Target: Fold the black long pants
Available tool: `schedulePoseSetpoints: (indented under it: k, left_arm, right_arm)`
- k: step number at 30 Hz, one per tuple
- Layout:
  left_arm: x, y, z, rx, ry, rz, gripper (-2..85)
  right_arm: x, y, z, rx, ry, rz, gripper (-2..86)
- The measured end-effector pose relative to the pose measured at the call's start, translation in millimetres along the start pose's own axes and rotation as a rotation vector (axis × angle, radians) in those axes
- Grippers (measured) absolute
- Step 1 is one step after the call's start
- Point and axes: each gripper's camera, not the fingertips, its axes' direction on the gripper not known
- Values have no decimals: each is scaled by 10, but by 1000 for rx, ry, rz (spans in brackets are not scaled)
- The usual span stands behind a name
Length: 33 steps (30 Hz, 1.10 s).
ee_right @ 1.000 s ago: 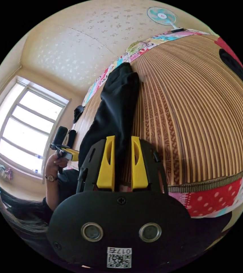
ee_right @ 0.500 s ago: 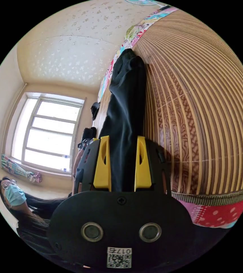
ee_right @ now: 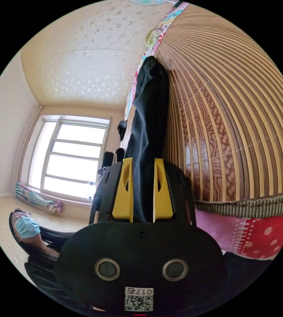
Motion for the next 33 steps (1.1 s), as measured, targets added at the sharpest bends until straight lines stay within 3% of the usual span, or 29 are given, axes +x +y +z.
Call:
schedulePoseSetpoints:
  k: [3, 6, 10, 15, 18, 21, 28, 33]
  left_arm:
    - [-143, 120, 138, 5, 1, -14, 98]
    - [-226, 328, 110, 25, 138, 40, 68]
    - [193, 790, -47, 52, 305, 348, 61]
    - [1101, 1766, -285, 262, 334, 687, 73]
    - [1909, 2404, -438, 404, 227, 836, 101]
    - [2796, 3060, -490, 572, -21, 966, 78]
    - [4313, 4103, -475, 797, -25, 1241, 54]
    - [4773, 3927, -453, 832, -63, 1174, 53]
  right_arm:
    - [-61, 66, 99, -25, 29, -15, 76]
    - [-183, 211, 59, -13, -4, -46, 48]
    - [-626, 432, -258, 5, -257, -194, 20]
    - [-1738, 680, -722, -3, -314, -507, 7]
    - [-2590, 903, -1017, 31, -247, -702, 3]
    - [-3403, 1191, -1333, 76, -229, -898, 1]
    - [-4966, 1776, -2089, 195, -278, -1239, 0]
    - [-5504, 1622, -2221, 235, -131, -1212, 2]
